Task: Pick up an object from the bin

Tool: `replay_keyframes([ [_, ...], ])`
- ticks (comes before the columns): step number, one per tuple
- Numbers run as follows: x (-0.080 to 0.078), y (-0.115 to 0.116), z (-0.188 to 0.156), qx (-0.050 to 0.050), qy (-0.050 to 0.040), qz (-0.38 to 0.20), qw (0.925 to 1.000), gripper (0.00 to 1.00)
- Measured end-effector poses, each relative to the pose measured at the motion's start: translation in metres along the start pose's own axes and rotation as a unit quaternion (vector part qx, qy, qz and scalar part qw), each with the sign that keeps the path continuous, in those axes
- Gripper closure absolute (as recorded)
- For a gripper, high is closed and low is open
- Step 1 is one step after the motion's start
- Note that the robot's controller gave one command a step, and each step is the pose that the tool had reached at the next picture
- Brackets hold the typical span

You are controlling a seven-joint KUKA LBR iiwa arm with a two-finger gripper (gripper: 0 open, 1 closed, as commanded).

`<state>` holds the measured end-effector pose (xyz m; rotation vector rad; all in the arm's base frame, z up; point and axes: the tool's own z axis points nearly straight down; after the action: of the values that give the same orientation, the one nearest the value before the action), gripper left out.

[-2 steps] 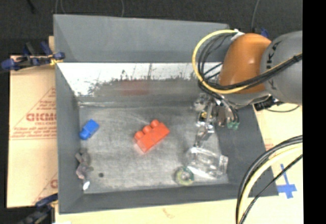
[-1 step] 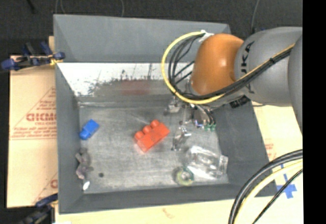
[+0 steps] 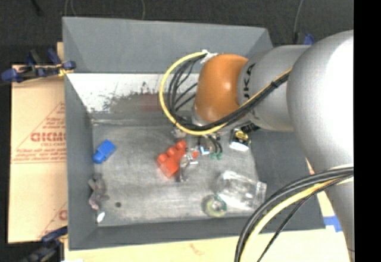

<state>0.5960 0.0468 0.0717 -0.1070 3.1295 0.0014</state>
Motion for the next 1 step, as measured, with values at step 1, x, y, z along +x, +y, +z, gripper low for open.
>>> replay_keyframes([
  [1, -0.0034, -0.0017, -0.0058, 0.001, -0.0065, -0.001, 1.0000, 1.00],
])
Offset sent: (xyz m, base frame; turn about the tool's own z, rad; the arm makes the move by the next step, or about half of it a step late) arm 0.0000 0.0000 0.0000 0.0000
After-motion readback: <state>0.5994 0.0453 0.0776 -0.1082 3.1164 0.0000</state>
